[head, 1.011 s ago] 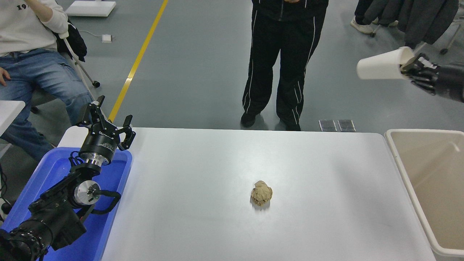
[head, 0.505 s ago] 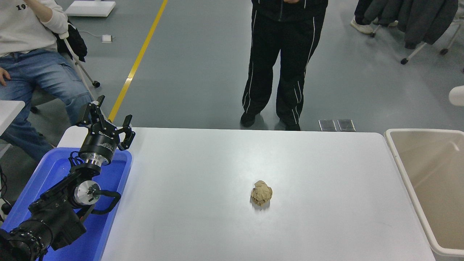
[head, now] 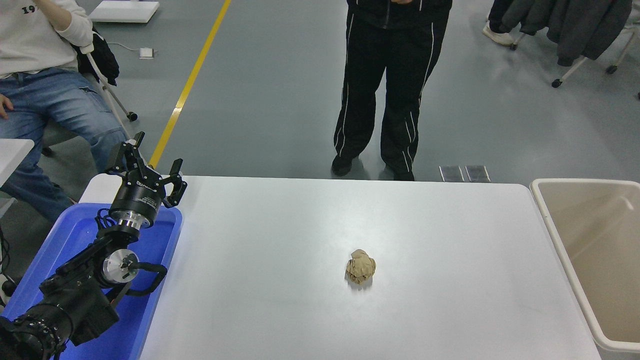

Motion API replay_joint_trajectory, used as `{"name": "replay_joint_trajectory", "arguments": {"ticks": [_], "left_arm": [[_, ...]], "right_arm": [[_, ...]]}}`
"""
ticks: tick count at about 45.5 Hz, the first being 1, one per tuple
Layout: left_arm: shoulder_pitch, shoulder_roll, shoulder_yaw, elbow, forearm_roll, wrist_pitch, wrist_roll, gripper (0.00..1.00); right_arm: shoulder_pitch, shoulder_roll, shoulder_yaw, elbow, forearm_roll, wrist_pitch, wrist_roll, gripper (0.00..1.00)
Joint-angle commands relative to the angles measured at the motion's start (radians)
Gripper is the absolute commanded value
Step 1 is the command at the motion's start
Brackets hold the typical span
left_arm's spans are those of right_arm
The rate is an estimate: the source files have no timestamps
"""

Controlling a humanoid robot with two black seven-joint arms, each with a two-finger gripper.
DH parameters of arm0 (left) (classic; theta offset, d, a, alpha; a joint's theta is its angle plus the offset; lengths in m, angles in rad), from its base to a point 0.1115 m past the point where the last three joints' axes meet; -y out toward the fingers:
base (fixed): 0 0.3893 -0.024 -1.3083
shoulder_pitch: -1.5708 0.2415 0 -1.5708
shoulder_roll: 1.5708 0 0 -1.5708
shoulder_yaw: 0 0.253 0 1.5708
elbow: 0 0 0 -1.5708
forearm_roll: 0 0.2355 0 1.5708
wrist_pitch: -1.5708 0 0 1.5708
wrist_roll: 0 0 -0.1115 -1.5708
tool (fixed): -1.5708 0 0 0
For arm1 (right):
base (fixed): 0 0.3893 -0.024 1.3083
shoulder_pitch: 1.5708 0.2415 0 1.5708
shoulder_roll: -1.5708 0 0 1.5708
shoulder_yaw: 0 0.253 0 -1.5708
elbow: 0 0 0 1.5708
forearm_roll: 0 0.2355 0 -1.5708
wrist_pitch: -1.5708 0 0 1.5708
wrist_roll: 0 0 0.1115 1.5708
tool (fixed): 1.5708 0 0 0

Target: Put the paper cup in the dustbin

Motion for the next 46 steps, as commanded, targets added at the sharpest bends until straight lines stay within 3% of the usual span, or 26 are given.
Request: {"name": "replay_joint_trajectory", "arguments": {"ticks": [1, 17, 21, 25, 32, 37, 39, 46], "left_arm": [[0.000, 0.000, 0.001, 0.001, 0.000, 0.000, 0.000, 1.00], [0.000, 0.000, 0.000, 0.000, 0.000, 0.000, 0.000, 1.00], [0.000, 0.000, 0.000, 0.000, 0.000, 0.000, 0.000, 1.00], [0.000, 0.000, 0.000, 0.001, 0.000, 0.000, 0.000, 1.00], [0.000, 0.000, 0.001, 0.000, 0.000, 0.000, 0.000, 1.00], [0.000, 0.000, 0.000, 0.000, 0.000, 0.000, 0.000, 1.00], [0.000, 0.000, 0.000, 0.000, 0.000, 0.000, 0.000, 1.00], [0.000, 0.000, 0.000, 0.000, 0.000, 0.000, 0.000, 1.00]], "right_arm": [[-0.086, 0.121, 0.056, -0.005, 0.019, -0.119, -0.017, 0.00], [-0.103, 0.142, 0.049, -0.002, 0.045, -0.168, -0.015, 0.00], [-0.103, 0.142, 0.039, 0.004, 0.047, -0.194, -0.011, 0.25], [-0.104, 0.144, 0.039, 0.005, 0.047, -0.198, -0.009, 0.30], [-0.106, 0.147, 0.039, 0.010, 0.047, -0.199, -0.008, 0.53], [-0.104, 0.152, 0.044, 0.015, 0.047, -0.201, -0.008, 0.87], [-0.101, 0.152, 0.045, 0.019, 0.047, -0.202, -0.008, 0.96], [-0.081, 0.139, 0.055, 0.060, 0.047, -0.188, -0.009, 0.99]]}}
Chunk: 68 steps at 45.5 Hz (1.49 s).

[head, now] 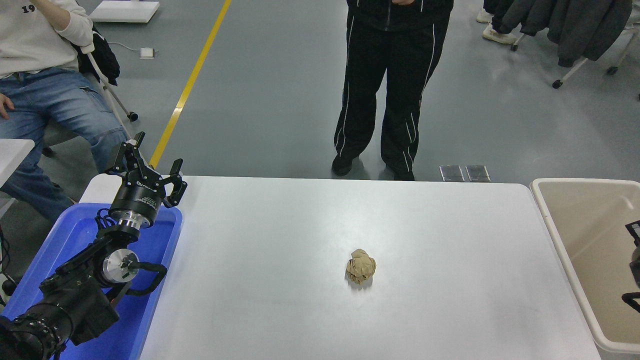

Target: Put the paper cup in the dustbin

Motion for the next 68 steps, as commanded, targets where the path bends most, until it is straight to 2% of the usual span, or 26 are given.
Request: {"name": "replay_joint_trajectory", "arguments": {"ticks": [1, 9, 15, 22, 29, 39, 45, 53, 68], "left_arm": [[0.000, 0.000, 0.000, 0.001, 0.000, 0.000, 0.000, 1.00], [0.000, 0.000, 0.000, 0.000, 0.000, 0.000, 0.000, 1.00], [0.000, 0.000, 0.000, 0.000, 0.000, 0.000, 0.000, 1.00], [0.000, 0.000, 0.000, 0.001, 0.000, 0.000, 0.000, 1.00], [0.000, 0.000, 0.000, 0.001, 0.000, 0.000, 0.000, 1.00], [0.000, 0.000, 0.000, 0.000, 0.000, 0.000, 0.000, 1.00], [0.000, 0.000, 0.000, 0.000, 0.000, 0.000, 0.000, 1.00], [0.000, 0.000, 0.000, 0.000, 0.000, 0.000, 0.000, 1.00], [0.000, 0.000, 0.000, 0.001, 0.000, 0.000, 0.000, 1.00]], "right_arm": [[0.026, -0.009, 0.012, 0.047, 0.001, 0.006, -0.001, 0.99], [0.146, -0.083, 0.020, 0.116, 0.002, 0.000, 0.002, 0.99], [0.262, -0.165, 0.076, 0.242, 0.002, -0.002, 0.003, 0.99], [0.348, -0.293, 0.256, 0.478, 0.002, 0.003, 0.003, 0.99], [0.359, -0.371, 0.523, 0.730, 0.002, 0.009, 0.003, 0.99], [0.215, -0.365, 0.874, 0.943, 0.002, 0.042, 0.004, 0.99], [0.085, -0.308, 1.040, 0.963, 0.001, 0.105, 0.010, 0.99], [-0.129, -0.192, 1.248, 0.965, -0.011, 0.164, 0.099, 0.99], [-0.344, -0.072, 1.282, 0.963, -0.018, 0.236, 0.279, 0.99]]}}
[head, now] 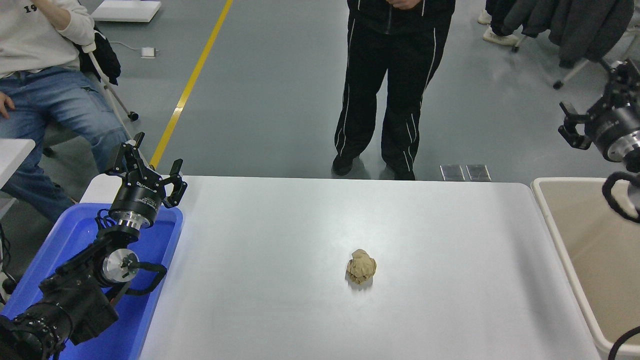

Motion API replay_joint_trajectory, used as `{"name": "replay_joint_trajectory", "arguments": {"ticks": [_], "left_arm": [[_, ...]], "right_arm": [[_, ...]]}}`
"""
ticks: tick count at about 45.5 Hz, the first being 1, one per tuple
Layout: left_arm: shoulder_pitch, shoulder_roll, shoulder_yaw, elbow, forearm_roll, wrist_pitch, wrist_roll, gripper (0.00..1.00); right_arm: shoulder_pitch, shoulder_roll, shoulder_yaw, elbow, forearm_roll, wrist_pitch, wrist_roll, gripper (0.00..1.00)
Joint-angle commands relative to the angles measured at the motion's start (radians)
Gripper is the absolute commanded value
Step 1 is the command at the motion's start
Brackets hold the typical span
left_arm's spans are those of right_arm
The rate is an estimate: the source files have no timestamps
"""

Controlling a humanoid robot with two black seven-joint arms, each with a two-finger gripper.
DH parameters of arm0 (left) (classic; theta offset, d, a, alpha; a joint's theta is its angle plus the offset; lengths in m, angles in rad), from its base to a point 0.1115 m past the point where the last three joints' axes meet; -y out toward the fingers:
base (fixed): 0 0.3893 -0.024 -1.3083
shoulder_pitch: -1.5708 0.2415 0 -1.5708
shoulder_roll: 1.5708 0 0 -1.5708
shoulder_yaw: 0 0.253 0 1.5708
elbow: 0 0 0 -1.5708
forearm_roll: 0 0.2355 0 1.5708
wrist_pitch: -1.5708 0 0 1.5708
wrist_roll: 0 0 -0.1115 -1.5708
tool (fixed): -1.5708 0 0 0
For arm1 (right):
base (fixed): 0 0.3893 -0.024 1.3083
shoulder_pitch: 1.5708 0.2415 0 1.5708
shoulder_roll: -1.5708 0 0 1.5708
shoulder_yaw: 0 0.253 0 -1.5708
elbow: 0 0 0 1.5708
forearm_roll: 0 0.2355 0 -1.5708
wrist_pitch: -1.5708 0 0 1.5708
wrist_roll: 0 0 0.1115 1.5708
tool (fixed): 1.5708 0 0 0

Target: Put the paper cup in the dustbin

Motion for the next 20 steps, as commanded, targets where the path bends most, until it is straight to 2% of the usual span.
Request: {"name": "replay_joint_trajectory", "arguments": {"ticks": [1, 20], "left_arm": [[0.000, 0.002, 0.000, 0.001, 0.000, 0.000, 0.000, 1.00], [0.000, 0.000, 0.000, 0.001, 0.000, 0.000, 0.000, 1.00]], "right_arm": [[-0.163, 0.093, 0.069, 0.012, -0.004, 0.063, 0.117, 0.99], [-0.216, 0.134, 0.058, 0.001, -0.015, 0.083, 0.121, 0.99]]}}
